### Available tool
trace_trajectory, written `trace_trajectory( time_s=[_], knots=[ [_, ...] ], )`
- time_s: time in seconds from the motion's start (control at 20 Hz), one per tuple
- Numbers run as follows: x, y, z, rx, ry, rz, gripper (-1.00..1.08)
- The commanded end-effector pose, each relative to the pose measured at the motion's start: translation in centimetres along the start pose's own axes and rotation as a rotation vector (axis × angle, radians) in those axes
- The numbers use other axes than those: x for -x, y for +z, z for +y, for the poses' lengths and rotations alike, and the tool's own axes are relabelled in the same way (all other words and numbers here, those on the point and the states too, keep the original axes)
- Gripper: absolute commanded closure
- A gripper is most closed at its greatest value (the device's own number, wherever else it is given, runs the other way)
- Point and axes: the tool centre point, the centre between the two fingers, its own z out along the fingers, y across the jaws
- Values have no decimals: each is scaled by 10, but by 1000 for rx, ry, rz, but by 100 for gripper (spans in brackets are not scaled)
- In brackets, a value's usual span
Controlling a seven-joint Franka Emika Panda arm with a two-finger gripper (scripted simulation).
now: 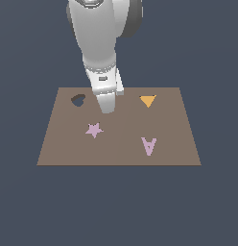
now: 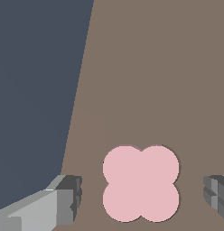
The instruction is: Insert a designated object into the corresponding slot on a board.
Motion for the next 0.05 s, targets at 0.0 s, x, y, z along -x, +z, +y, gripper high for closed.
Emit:
trace_trajectory(
  time_s=[0.0],
  knots=[
    [0, 0, 0, 0, 0, 0, -92]
  ],
)
